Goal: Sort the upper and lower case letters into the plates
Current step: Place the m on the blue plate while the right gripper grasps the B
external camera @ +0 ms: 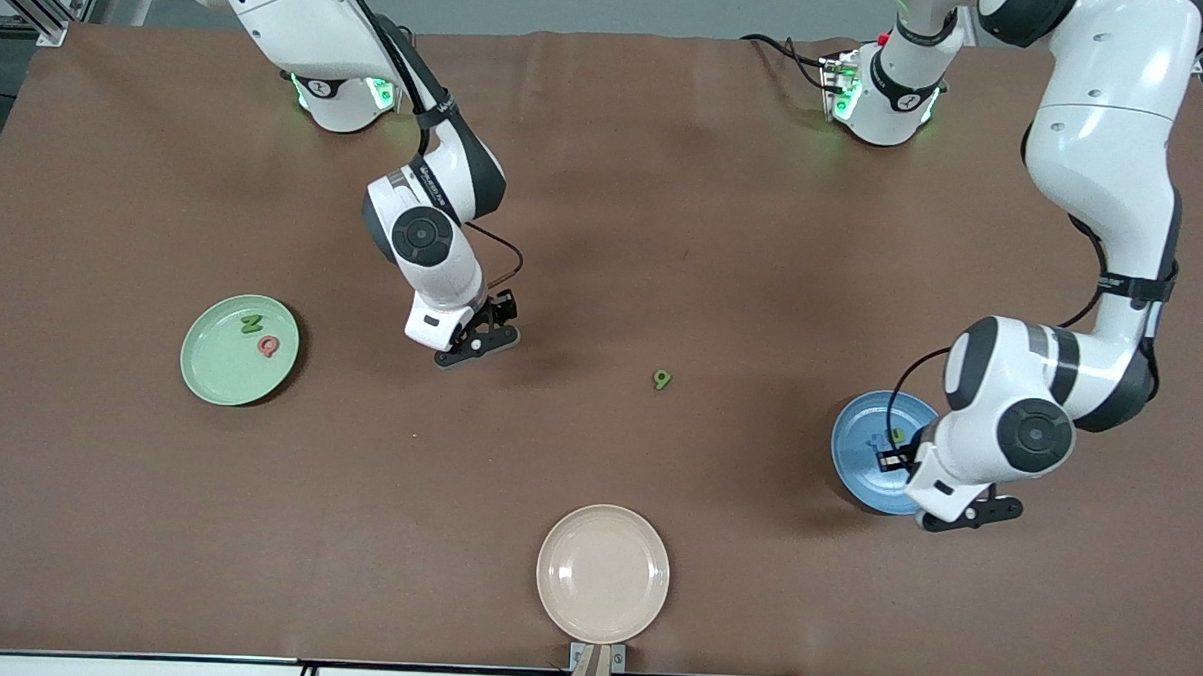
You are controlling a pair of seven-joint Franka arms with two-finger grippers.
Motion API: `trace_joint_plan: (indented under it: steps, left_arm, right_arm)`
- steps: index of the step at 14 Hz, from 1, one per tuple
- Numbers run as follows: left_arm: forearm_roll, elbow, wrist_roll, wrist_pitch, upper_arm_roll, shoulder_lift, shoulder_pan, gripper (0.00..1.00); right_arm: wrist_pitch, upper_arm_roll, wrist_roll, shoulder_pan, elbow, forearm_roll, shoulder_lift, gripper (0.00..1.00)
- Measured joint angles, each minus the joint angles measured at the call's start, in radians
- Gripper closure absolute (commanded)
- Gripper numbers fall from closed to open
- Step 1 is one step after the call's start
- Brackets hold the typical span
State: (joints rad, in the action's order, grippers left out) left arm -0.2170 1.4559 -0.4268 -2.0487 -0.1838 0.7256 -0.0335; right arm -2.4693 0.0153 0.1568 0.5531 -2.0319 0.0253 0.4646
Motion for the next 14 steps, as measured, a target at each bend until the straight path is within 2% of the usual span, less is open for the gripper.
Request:
trace_joint_plan:
  steps: [4, 6, 8, 9, 14]
  left_arm:
    - [0.0, 0.015, 0.014, -0.007, -0.001, 0.013, -0.037, 0.67]
    - [0.0, 0.016, 0.014, -0.016, -0.001, 0.025, -0.037, 0.29]
    - [0.0, 0.016, 0.014, -0.024, -0.001, 0.032, -0.037, 0.0]
    - [0.0, 0.016, 0.014, -0.027, -0.001, 0.034, -0.037, 0.0]
    - [0.0, 0.01, -0.013, -0.03, -0.015, 0.033, -0.034, 0.0]
  right_arm:
    - [-0.018, 0.0, 0.014, 0.041, 0.008, 0.067, 0.023, 0.26]
    - [-0.024, 0.0, 0.019, 0.052, 0.009, 0.069, 0.037, 0.26]
    - [-0.042, -0.004, 0.021, 0.052, 0.01, 0.069, 0.055, 0.26]
    - [-0.051, -0.008, 0.021, 0.052, 0.01, 0.069, 0.063, 0.27]
    - [-0.059, -0.013, 0.022, 0.052, 0.014, 0.07, 0.078, 0.49]
